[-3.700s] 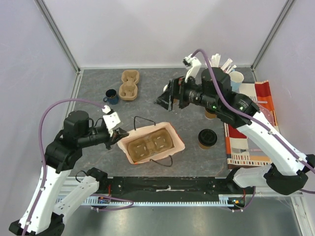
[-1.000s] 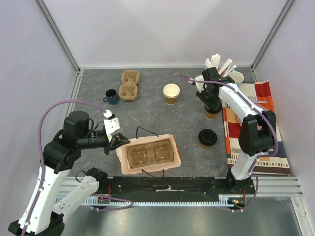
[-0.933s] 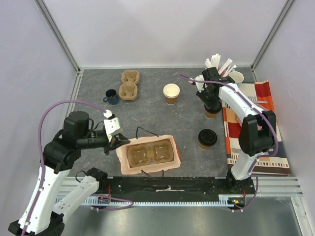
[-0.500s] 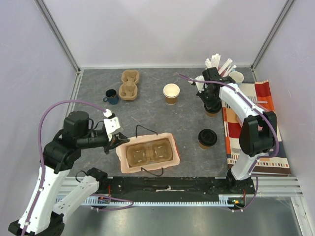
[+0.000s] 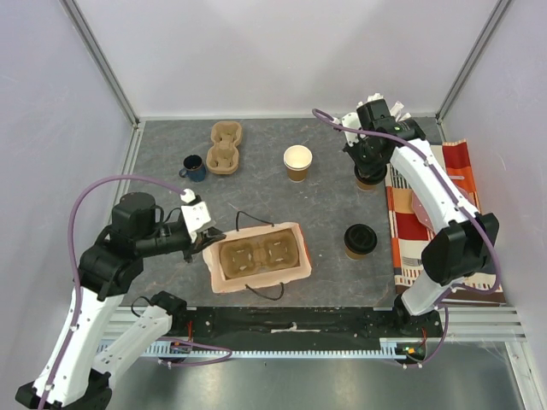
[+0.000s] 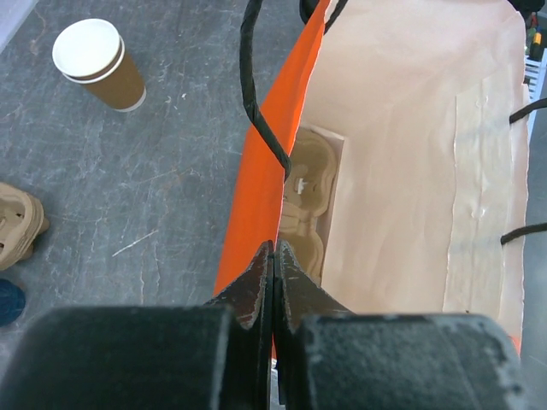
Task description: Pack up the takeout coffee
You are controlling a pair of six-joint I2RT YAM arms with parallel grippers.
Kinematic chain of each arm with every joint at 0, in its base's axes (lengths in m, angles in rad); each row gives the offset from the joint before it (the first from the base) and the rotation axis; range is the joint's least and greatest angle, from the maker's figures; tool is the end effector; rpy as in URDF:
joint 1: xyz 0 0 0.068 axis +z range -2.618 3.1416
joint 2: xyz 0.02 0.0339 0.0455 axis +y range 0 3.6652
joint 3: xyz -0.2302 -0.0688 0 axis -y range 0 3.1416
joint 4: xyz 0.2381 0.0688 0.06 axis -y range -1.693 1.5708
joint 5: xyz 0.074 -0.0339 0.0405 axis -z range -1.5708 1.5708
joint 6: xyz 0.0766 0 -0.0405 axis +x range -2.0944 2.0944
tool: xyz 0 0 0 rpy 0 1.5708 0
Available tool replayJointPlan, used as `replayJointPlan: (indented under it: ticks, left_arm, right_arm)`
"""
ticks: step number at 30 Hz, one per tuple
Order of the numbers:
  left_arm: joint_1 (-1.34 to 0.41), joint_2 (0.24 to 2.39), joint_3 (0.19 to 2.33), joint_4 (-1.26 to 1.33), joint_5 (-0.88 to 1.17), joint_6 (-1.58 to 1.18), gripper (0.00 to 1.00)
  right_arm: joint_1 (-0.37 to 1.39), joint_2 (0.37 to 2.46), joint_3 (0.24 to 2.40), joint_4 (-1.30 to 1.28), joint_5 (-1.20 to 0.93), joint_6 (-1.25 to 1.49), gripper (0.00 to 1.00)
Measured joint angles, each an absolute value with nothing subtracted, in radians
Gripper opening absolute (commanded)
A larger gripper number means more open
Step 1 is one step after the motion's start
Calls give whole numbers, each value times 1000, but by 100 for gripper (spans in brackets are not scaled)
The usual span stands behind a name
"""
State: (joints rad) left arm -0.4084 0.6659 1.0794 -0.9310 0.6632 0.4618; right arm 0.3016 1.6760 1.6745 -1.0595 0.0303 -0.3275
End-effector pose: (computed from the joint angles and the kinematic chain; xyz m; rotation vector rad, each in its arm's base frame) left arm 0.1186 -0.1027 0.3399 1.2012 1.6383 -0.6547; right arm 0.3405 0.1035 0.2707 -0.8044 2.5059 -0.0488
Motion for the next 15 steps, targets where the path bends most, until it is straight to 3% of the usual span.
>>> replayJointPlan:
  ticks: [15]
  left_arm:
    - [-408, 731, 983, -748, 646, 418, 2]
  right_arm:
    - [301, 1603, 1720, -1144, -7, -253, 0]
